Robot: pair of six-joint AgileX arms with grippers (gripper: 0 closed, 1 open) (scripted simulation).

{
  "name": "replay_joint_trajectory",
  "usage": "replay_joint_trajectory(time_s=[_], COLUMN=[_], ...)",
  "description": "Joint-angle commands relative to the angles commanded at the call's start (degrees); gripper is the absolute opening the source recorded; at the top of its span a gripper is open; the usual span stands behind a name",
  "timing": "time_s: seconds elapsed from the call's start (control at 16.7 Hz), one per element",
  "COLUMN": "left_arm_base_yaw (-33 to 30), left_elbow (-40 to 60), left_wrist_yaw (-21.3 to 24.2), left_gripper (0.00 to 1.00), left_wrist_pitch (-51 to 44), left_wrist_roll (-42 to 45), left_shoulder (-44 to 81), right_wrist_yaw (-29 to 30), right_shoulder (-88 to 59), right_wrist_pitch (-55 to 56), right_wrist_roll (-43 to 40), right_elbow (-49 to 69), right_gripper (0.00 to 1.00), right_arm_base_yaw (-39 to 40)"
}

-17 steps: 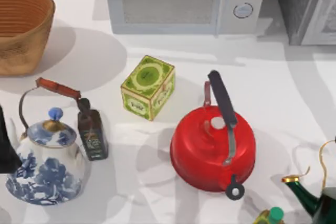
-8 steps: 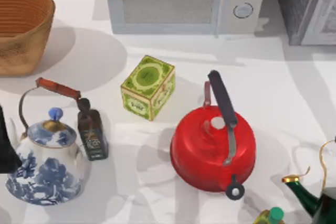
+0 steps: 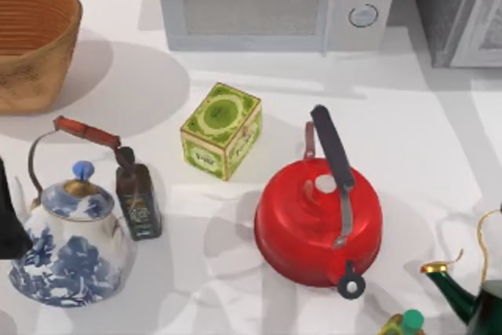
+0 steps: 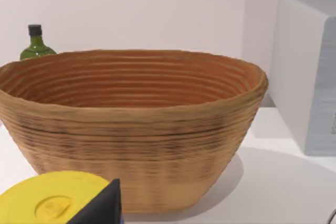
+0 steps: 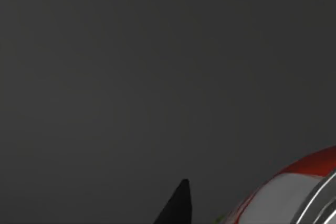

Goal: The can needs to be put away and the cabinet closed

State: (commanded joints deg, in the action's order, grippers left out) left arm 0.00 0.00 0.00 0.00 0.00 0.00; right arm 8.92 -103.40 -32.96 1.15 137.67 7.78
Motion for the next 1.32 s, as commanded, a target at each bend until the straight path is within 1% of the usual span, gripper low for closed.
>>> replay_joint_trajectory(time_s=[0.18,0.36,0.72,1.32], left_arm_base_yaw=[0.0,0.0,0.0,0.0], left_elbow=[0.0,0.0,0.0,0.0], left_wrist_yaw=[0.0,0.0,0.0,0.0], left_gripper=[1.0,1.0,1.0,1.0], left_wrist_pitch=[0.0,0.0,0.0,0.0], left_wrist_roll=[0.0,0.0,0.0,0.0], left_shoulder=[0.0,0.0,0.0,0.0], right_wrist_yaw=[-0.8,-1.6,-2.0,-2.0], right_shoulder=[-8.4,-14.5,-16.1,-16.1], right_wrist_pitch=[-2.6,-5.1,-6.0,-6.0], right_wrist_roll=[0.0,-0.1,-0.1,-0.1], right_elbow=[11.9,18.7,20.4,20.4], right_gripper=[0.0,0.0,0.0,0.75], right_arm_base_yaw=[-0.8,-1.8,-2.2,-2.2])
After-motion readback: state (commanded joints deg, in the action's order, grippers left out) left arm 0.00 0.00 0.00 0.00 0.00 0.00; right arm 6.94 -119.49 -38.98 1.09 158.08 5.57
